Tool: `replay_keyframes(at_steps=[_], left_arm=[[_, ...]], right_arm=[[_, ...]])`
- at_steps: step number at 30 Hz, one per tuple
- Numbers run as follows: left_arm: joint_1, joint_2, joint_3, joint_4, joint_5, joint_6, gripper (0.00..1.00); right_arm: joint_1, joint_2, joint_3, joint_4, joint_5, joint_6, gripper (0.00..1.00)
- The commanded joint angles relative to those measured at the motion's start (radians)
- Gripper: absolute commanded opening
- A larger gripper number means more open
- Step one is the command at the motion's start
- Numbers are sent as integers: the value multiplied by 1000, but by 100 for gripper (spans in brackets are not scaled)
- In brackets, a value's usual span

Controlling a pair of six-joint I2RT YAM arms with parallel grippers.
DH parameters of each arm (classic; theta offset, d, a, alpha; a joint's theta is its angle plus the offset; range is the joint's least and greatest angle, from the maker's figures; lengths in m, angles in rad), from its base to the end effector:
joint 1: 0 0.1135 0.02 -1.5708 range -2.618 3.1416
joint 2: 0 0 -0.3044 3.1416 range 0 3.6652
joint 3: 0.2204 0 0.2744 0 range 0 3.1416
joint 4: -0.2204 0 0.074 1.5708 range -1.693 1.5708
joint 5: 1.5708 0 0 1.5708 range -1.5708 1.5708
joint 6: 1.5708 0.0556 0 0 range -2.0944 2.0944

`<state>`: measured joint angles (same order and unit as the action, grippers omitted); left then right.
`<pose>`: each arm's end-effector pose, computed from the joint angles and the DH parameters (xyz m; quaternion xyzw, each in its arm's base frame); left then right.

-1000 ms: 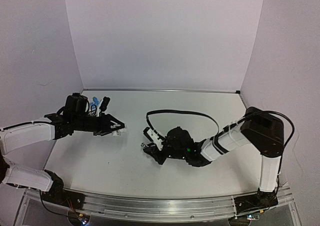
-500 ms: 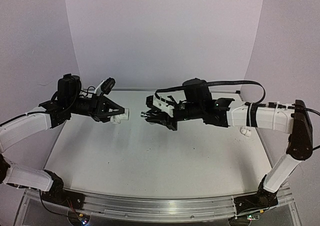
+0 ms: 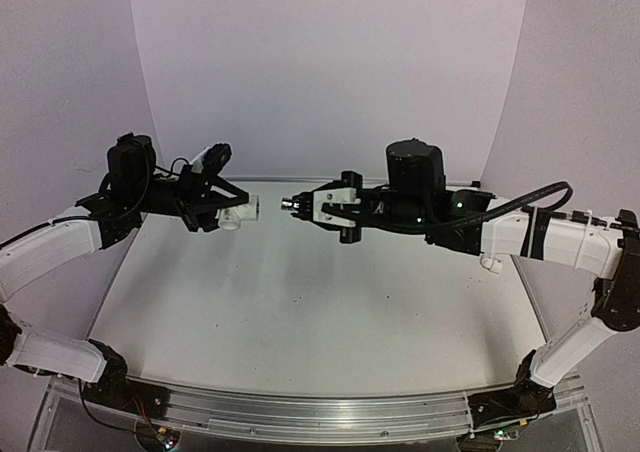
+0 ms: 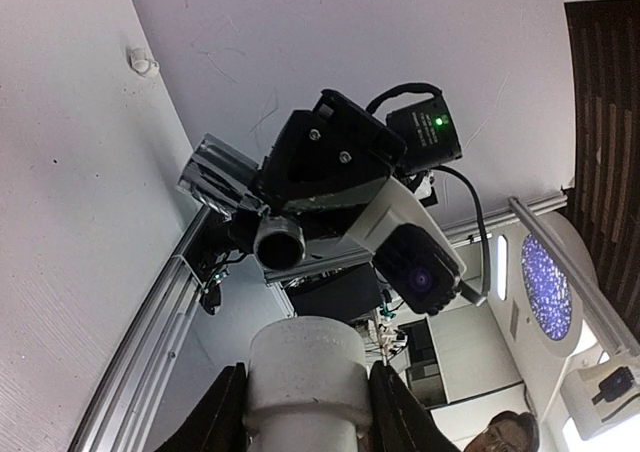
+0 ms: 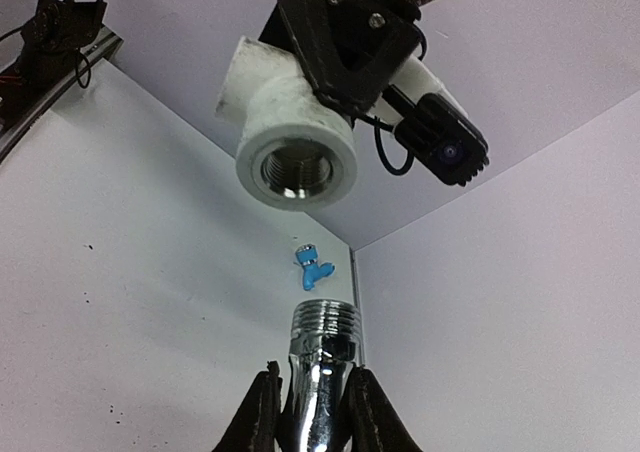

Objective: Install the water faucets
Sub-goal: Install the adaptor on the water faucet.

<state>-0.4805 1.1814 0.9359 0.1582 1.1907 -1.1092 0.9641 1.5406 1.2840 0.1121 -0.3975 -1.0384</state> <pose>0.2182 -0.1720 0.3800 0.1716 0.6977 -0.6888 0.0966 0.2155 0.3483 0.3898 -0.6940 0.2910 0.1254 0.6464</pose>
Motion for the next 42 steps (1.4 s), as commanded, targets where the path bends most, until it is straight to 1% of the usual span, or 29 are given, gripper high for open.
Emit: replay_keyframes(at_steps=[1,12,31,37,42], left_arm=[[6,24,56,125,-37,-135,0],[8,57,61,151,-36,-168,0],[8,44,44,176,2,-172,0],[8,39,29,176,17,-165,0],[7,47,34,176,25,-160,0]], right_arm=[[21,-5,76,34,48,-94,0],[68,44,145,-8,80,-159,0],[69,101,207,-20,82,-139,0],[64,113,233,-45,82,-153,0],[64,123,255,-74,53,-151,0]])
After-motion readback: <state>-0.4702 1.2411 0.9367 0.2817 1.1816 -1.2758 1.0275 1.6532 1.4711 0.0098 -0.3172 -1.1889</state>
